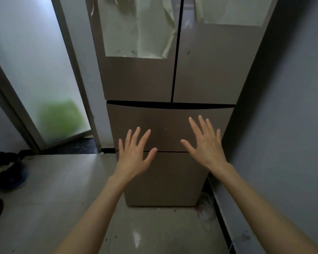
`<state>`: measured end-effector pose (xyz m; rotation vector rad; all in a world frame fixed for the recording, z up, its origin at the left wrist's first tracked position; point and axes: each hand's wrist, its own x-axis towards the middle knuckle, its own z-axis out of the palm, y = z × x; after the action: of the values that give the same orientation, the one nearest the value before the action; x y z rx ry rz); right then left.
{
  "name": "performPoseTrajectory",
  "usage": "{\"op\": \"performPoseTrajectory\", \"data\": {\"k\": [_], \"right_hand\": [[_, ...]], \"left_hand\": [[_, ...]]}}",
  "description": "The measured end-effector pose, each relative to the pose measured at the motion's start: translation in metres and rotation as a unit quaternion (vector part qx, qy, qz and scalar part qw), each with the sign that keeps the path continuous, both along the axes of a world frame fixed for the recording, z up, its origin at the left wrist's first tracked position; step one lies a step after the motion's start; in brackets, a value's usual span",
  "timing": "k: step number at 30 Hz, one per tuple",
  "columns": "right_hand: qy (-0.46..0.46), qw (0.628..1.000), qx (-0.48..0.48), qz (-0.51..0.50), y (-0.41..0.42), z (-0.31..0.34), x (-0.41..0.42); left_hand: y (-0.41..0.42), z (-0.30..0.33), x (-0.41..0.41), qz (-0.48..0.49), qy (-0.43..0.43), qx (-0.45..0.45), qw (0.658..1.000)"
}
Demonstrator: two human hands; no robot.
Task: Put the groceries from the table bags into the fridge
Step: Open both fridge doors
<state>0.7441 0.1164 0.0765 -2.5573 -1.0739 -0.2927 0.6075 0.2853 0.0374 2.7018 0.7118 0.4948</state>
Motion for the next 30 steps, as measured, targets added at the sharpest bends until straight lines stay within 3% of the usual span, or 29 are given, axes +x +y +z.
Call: {"op": "performPoseTrajectory", "data": {"k": [4,7,9,11,13,17,18,20,26,28,30], "right_hand": [[0.004,1.000,0.003,-0.008,0.039,-0.001,0.040],[-0.003,1.000,0.015,-0.026,0.072,0.006,0.074],[-0.009,0.999,0.025,-0.037,0.097,0.018,0.099],[-0.012,0.998,0.041,-0.049,0.122,0.031,0.123],[-0.017,0.996,0.067,-0.063,0.144,0.041,0.144],[-0.057,0.992,0.082,-0.079,0.173,0.052,0.180],[-0.063,0.991,0.078,-0.084,0.177,0.052,0.188],[-0.076,0.990,0.065,-0.097,0.184,0.049,0.201],[-0.107,0.985,0.090,-0.098,0.184,0.032,0.202],[-0.122,0.985,0.075,-0.093,0.189,0.033,0.222],[-0.128,0.984,0.081,-0.098,0.189,0.033,0.223]], "left_hand": [[0.039,-0.008,0.039,-0.007,-0.026,-0.071,0.997],[0.072,-0.004,0.075,-0.015,-0.070,-0.193,0.979],[0.093,0.010,0.098,-0.026,-0.109,-0.304,0.946],[0.113,0.025,0.120,-0.014,-0.134,-0.414,0.900],[0.135,0.037,0.143,0.008,-0.155,-0.532,0.832],[0.168,0.049,0.190,0.037,-0.217,-0.743,0.632],[0.174,0.050,0.199,0.049,-0.222,-0.770,0.596],[0.180,0.050,0.213,0.067,-0.220,-0.801,0.552],[0.180,0.047,0.222,0.069,-0.263,-0.834,0.480],[0.179,0.037,0.245,0.066,-0.287,-0.855,0.427],[0.178,0.034,0.248,0.061,-0.310,-0.856,0.409]]}}
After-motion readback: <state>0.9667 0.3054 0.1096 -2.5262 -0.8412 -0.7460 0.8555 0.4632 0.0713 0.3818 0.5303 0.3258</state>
